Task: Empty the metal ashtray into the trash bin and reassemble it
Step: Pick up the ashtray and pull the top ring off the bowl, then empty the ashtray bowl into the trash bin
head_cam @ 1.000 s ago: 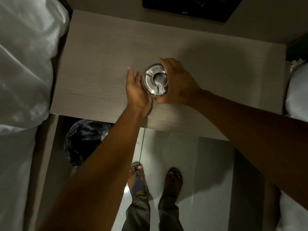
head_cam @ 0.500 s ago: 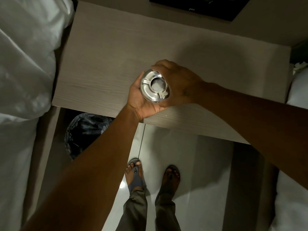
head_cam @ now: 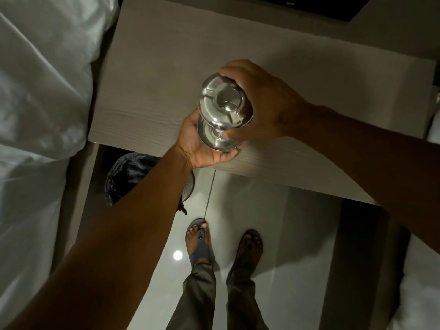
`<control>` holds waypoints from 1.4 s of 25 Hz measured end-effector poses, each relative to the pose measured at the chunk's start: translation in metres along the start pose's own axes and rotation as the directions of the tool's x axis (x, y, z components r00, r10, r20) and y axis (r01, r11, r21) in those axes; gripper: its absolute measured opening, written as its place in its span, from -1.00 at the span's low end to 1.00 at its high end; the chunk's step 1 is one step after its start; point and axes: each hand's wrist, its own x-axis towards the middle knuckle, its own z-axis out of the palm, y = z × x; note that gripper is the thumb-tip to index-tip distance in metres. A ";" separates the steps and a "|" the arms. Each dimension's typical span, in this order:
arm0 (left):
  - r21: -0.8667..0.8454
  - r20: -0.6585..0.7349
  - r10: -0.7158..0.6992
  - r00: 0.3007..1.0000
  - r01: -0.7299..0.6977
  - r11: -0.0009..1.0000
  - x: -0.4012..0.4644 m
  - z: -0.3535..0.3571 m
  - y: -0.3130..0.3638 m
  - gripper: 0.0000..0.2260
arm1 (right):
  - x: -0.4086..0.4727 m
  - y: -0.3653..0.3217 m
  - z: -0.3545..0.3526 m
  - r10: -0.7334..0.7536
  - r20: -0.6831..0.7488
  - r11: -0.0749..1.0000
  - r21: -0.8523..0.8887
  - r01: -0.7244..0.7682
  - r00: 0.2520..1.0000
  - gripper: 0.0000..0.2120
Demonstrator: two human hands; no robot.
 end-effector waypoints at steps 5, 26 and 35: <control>-0.074 0.180 -0.054 0.982 0.068 0.995 -0.027 -0.019 -0.012 -0.26 | -0.011 0.025 0.024 0.249 -0.108 0.969 0.020 -0.248 0.963 0.04; -0.120 0.206 0.078 0.975 -0.054 0.991 -0.059 -0.037 -0.021 -0.26 | -0.018 0.026 0.070 0.482 0.068 0.875 -0.076 -0.477 0.873 0.33; -0.175 -0.438 0.364 0.822 -0.475 0.862 -0.163 -0.089 -0.066 -0.31 | -0.035 0.028 0.082 0.525 0.198 0.836 -0.303 -0.458 0.828 0.63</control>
